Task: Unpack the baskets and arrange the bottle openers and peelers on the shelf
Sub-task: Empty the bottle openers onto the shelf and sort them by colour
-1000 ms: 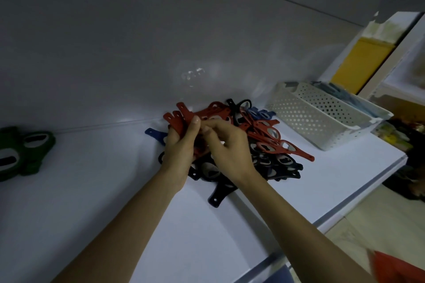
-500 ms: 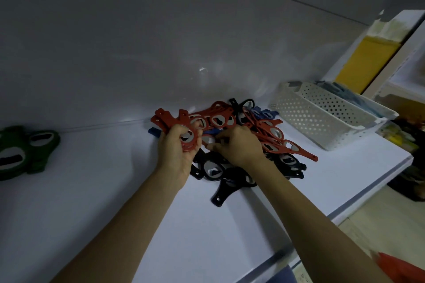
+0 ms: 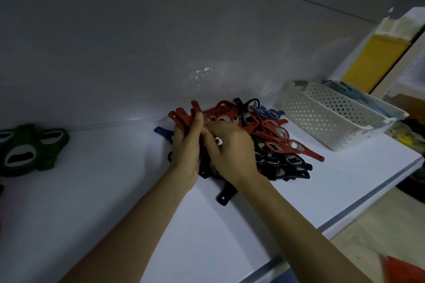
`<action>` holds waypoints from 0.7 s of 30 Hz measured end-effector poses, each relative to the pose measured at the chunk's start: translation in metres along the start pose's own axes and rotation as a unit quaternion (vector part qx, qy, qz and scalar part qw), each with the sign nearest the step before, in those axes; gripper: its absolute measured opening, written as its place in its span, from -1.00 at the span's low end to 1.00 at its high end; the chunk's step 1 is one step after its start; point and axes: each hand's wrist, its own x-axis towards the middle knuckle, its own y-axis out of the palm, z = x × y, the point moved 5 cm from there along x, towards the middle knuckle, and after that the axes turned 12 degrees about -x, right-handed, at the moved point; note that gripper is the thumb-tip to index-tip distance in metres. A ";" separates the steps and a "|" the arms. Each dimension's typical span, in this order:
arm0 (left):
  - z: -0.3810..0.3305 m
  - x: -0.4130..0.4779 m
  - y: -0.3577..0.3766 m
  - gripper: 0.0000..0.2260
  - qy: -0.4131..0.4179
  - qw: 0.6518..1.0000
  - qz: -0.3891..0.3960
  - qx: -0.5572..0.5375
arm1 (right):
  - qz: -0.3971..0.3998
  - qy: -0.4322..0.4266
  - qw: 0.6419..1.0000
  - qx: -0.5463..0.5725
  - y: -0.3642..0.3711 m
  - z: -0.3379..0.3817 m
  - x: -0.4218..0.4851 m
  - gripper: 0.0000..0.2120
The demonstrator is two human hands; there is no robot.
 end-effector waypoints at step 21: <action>-0.124 -0.117 -0.042 -0.60 0.231 0.809 0.003 0.541 | 0.185 0.277 0.782 0.526 0.039 0.121 -0.019 -0.93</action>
